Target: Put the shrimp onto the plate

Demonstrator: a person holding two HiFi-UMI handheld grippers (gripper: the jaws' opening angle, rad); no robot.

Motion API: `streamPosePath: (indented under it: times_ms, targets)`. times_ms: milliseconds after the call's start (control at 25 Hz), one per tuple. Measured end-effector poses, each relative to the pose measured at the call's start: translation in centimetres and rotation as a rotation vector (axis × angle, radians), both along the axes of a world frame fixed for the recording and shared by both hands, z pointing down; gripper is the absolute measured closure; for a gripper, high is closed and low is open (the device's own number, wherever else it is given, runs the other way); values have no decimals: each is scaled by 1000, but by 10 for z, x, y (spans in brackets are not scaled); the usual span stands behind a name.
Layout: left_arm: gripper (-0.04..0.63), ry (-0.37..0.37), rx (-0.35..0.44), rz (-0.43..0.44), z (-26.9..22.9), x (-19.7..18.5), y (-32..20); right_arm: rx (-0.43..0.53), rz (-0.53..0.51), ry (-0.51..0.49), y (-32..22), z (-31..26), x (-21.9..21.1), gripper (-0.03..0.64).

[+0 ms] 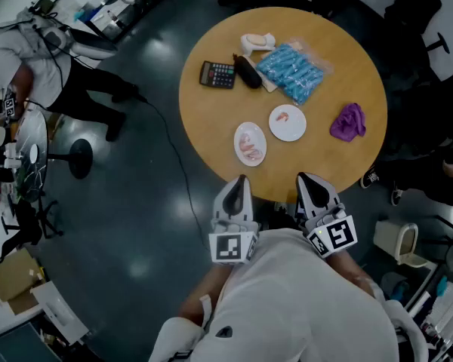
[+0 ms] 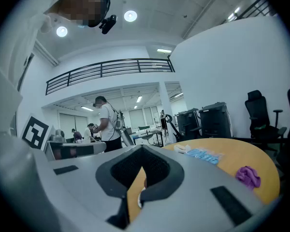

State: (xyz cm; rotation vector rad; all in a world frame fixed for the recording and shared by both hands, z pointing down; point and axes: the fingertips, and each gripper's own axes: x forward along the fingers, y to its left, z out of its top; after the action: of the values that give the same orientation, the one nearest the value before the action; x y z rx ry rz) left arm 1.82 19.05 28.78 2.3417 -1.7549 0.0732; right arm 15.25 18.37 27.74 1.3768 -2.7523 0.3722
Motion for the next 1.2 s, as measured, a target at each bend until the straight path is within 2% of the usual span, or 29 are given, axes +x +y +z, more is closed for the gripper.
streamPosePath:
  times_ms: [440,720,960,1080,1200]
  targets:
    - [588,-13,1,13,0,12,10,-15,-31,18,10,6,3,603]
    - [588,-34,-51,-40,16,10,27,-23,-98,31,11,12,5,603]
    - [588,-38,-88,-80,33,1,27,-22,-170,79,2,26,-10,603]
    - [588,-40,-107,-61,39,-10,17,-44,-174,108,-6,36,-23,603]
    - [588,-34,-112,0,50,-21,-11,-68,-172,144,-24,51,-39,603]
